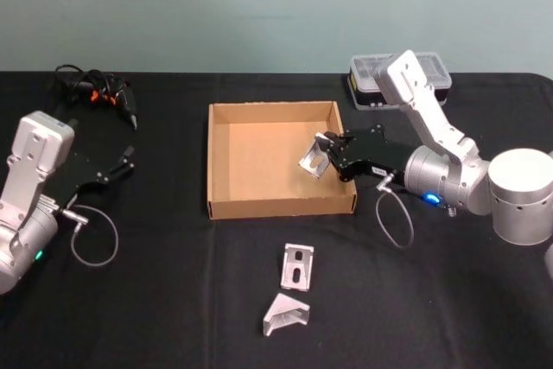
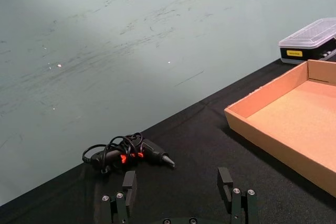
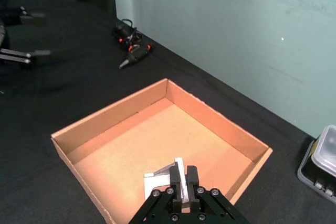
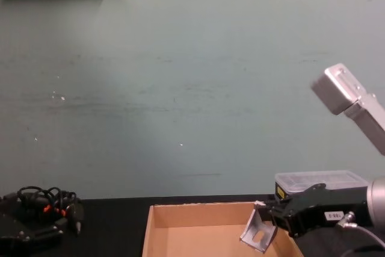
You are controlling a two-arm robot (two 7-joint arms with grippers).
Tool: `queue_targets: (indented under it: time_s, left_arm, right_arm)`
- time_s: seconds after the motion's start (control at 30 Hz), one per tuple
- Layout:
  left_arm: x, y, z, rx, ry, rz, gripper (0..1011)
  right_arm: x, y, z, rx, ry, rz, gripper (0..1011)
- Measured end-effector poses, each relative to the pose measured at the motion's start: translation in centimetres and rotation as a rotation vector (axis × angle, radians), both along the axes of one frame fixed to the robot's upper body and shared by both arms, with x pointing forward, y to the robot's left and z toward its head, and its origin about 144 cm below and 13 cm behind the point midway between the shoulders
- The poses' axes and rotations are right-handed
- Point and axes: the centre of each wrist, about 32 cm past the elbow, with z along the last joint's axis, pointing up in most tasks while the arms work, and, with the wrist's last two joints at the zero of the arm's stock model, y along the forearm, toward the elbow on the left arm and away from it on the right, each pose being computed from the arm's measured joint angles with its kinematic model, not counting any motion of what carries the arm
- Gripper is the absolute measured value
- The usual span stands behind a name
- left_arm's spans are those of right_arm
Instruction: Use one hand to pick up the angle iron from the table and place it into the box.
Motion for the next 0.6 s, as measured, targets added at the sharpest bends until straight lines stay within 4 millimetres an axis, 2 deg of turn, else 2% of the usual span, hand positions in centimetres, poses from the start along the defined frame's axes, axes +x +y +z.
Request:
queue_targets:
  time_s: [0.33,0.6]
  left_arm:
    - [0.0,0.0,0.0,0.000,0.000,0.000,1011]
    - [0.0,0.0,0.0,0.000,0.000,0.000,1011]
  right_arm:
    - [1.2,0.4,-1.2,-0.015,0.033,-0.028,79]
    - [1.4,0.4,-1.4,-0.014,0.039,-0.034,79]
